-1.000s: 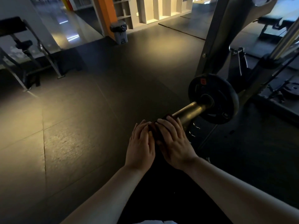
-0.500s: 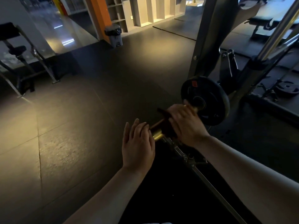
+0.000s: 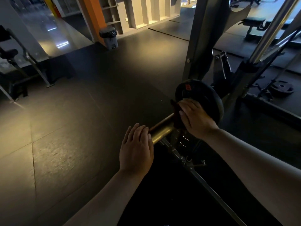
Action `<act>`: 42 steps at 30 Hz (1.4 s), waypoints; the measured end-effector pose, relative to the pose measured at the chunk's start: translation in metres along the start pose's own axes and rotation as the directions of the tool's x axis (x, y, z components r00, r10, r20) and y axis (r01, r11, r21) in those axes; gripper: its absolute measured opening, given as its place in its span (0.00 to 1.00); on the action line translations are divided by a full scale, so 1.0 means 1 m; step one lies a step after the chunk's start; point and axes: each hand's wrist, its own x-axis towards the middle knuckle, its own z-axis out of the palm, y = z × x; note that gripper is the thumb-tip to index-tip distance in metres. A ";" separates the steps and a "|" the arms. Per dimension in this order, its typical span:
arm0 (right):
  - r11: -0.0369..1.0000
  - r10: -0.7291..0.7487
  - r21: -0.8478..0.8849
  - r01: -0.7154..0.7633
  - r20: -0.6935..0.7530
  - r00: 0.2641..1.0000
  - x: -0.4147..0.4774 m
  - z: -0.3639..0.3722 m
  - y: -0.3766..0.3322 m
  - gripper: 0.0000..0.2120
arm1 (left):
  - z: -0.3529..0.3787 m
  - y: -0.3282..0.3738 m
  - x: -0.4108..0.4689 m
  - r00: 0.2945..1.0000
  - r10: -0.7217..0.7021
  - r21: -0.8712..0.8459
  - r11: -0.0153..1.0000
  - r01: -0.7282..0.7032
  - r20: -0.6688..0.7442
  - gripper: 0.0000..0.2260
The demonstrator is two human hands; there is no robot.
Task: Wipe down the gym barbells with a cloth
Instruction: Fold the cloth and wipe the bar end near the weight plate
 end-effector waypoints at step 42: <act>0.968 0.215 0.162 -0.192 -0.139 0.967 -0.032 0.039 -0.095 0.23 | -0.013 -0.019 -0.024 0.994 -0.082 -0.153 0.984 0.093 0.074 0.18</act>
